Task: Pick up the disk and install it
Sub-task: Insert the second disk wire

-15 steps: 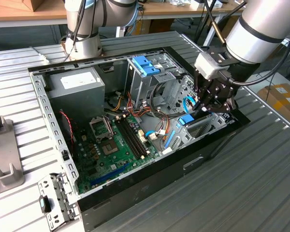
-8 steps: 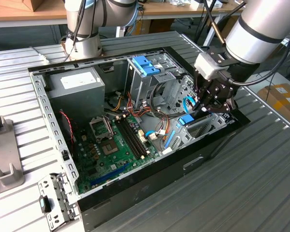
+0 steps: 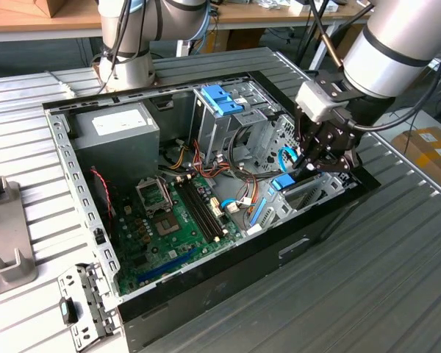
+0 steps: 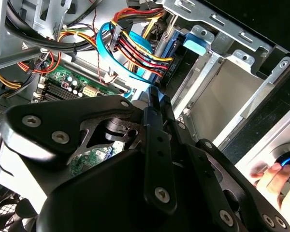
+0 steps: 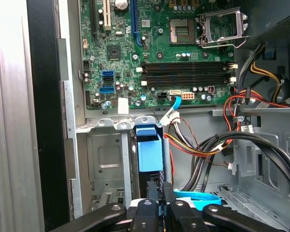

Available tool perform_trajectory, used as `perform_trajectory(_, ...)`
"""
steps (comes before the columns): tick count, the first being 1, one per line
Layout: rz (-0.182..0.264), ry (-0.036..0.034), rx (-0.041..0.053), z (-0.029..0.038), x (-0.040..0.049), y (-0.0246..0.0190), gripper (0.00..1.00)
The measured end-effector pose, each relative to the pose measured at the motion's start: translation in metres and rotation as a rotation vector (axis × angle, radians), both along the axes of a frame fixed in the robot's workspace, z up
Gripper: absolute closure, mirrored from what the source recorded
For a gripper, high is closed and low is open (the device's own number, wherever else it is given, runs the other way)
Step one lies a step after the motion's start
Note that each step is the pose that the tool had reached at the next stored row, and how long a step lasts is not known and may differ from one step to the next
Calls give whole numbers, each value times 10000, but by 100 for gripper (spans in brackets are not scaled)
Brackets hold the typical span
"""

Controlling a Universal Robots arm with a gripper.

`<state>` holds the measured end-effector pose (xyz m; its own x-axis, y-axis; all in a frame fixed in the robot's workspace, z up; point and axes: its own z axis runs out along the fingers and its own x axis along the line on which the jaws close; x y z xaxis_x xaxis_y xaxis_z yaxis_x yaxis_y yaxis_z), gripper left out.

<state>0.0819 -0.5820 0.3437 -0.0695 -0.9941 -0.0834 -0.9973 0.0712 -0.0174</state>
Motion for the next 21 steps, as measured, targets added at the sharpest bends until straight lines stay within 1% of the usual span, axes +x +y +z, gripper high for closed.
perform_trajectory(4, 4, 1, -4, 33, 0, 2, 84)
perform_trajectory(6, 4, 1, -8, 39, 0, 10, 84)
perform_trajectory(8, 8, 1, -6, 39, 0, 33, 84)
perform_trajectory(10, 16, 1, 0, 39, 0, 43, 84)
perform_trajectory(21, 165, 1, 0, 8, 0, 43, 84)
